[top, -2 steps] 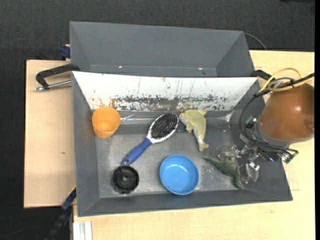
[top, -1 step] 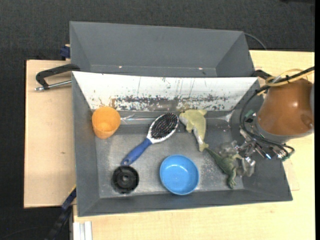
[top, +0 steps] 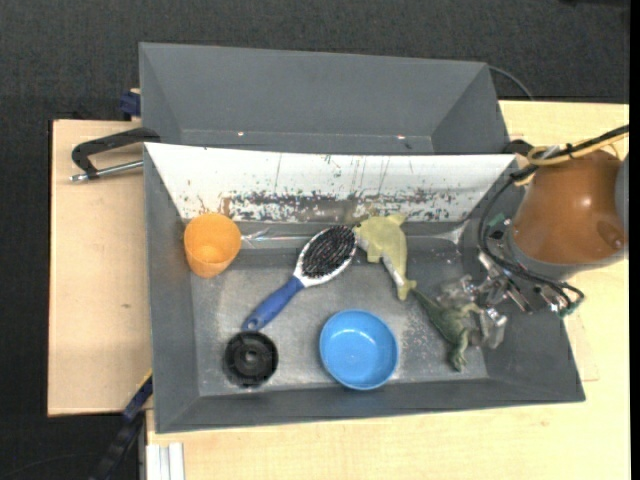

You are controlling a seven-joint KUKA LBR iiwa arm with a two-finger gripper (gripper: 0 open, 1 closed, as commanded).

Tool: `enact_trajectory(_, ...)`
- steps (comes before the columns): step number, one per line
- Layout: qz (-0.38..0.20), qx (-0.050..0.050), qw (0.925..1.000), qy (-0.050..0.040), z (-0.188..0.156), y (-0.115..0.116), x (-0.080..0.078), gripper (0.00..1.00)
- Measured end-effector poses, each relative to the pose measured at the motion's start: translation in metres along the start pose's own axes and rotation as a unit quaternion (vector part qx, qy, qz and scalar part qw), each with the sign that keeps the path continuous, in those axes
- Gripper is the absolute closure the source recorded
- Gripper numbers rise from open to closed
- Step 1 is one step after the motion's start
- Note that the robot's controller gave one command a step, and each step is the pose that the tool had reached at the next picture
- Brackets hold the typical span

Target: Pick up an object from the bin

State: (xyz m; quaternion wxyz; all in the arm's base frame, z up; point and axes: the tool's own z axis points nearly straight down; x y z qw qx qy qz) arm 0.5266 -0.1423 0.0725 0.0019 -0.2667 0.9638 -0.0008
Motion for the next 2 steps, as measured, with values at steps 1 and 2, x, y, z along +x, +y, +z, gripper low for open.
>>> enact_trajectory(1,-0.011,0.003,0.9999,-0.0042,-0.120,-0.003,-0.013,1.00)
enact_trajectory(2,0.035,0.003,0.9994,-0.0045,-0.187,-0.004,-0.030,1.00)
